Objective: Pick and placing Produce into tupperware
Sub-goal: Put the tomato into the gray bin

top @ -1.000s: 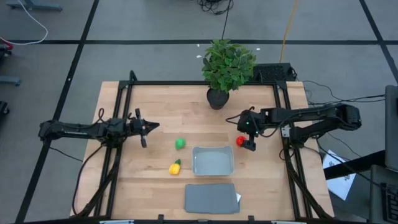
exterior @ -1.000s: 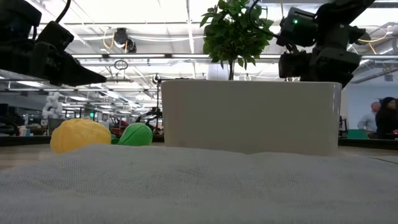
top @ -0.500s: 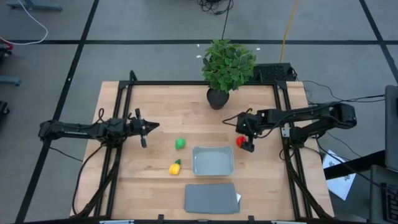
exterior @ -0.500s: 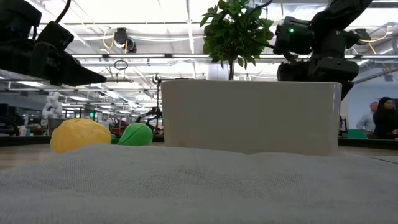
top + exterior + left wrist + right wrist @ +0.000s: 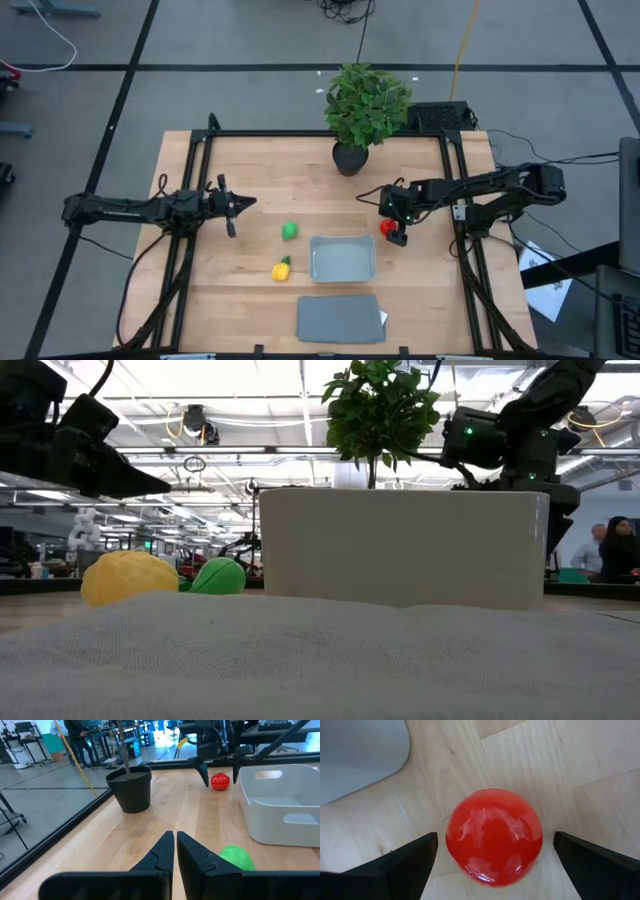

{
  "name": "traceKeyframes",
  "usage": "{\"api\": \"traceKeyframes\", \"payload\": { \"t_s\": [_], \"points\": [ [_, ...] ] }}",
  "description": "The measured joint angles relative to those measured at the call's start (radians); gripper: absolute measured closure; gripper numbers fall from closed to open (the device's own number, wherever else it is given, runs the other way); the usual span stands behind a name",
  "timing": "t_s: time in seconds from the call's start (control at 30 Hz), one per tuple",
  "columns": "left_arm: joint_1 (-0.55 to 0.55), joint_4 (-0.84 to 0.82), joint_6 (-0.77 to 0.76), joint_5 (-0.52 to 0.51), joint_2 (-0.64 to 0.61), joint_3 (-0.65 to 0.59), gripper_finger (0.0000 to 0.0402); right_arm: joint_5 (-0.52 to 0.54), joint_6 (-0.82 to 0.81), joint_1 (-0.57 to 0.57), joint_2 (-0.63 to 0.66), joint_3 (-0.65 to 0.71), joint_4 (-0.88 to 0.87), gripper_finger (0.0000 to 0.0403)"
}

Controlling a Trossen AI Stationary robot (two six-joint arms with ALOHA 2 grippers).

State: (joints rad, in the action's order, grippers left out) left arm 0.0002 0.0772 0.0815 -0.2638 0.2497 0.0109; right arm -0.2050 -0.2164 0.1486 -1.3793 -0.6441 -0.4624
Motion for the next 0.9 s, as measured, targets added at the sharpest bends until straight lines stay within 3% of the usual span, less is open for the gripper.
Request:
{"api": "traceKeyframes", "payload": {
  "t_s": [0.3,0.9],
  "points": [
    [0.000,0.000,0.001,0.000,0.000,0.000,0.0376,0.003,0.015,0.000,-0.003,0.003,0.034,0.0007],
    [0.000,-0.011,-0.001,0.000,0.000,0.000,0.0376,0.105,0.048,-0.097,-0.026,0.003,0.085,0.0007]
  ]
}}
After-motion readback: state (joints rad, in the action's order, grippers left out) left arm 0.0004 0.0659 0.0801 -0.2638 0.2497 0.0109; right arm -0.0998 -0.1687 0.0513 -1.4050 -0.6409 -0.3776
